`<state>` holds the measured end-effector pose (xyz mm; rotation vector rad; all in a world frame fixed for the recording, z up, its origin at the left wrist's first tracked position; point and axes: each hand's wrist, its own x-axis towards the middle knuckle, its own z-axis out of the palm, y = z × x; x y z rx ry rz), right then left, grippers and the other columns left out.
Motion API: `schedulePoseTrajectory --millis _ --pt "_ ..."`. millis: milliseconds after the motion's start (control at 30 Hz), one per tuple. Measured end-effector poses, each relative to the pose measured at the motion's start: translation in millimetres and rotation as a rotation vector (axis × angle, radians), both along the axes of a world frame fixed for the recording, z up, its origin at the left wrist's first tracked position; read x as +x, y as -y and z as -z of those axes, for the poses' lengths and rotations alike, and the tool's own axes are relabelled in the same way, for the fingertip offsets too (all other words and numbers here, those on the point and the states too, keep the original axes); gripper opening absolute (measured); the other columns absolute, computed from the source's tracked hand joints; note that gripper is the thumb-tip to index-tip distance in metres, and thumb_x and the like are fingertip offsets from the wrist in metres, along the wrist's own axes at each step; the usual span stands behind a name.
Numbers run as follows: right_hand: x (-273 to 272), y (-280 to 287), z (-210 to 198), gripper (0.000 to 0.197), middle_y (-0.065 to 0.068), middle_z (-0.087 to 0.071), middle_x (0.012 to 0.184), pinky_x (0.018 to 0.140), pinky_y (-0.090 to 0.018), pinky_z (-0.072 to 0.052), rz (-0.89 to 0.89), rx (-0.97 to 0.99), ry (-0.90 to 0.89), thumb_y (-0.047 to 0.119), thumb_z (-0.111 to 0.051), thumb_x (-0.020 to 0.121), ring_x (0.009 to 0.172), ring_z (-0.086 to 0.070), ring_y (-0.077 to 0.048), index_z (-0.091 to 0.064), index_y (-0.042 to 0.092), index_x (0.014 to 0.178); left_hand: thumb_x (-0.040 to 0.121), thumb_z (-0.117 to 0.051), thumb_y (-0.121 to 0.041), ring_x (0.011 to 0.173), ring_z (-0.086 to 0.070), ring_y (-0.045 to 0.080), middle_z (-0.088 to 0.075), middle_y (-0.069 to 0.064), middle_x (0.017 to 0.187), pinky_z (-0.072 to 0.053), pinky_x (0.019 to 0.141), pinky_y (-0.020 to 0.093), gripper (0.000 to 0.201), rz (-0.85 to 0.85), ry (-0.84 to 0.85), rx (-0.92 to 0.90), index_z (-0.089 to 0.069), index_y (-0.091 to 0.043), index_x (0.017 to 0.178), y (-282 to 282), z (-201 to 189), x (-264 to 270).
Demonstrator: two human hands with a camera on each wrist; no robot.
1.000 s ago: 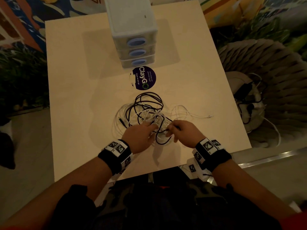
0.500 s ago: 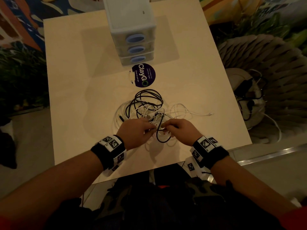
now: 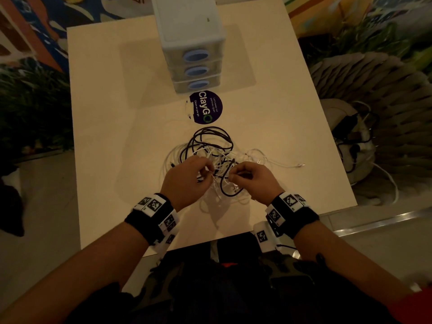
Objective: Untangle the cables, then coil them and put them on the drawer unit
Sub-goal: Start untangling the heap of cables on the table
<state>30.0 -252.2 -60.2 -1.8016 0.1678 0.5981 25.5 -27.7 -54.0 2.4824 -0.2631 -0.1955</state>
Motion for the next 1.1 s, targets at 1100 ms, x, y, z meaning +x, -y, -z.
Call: schedulePoseTrajectory --millis 1100 --pt "16.0 -1.5 -0.2 0.012 -0.009 -0.077 0.090 0.076 -0.023 -0.056 0.020 0.132 -0.054 0.001 -0.062 0.094 0.088 -0.075 -0.019 -0.060 0.012 0.090 0.089 -0.068 -0.035 0.078 -0.068 0.018 -0.066 -0.007 0.102 -0.053 0.055 0.031 0.037 0.116 0.065 0.145 -0.066 -0.034 0.126 27.5 -3.7 0.6"
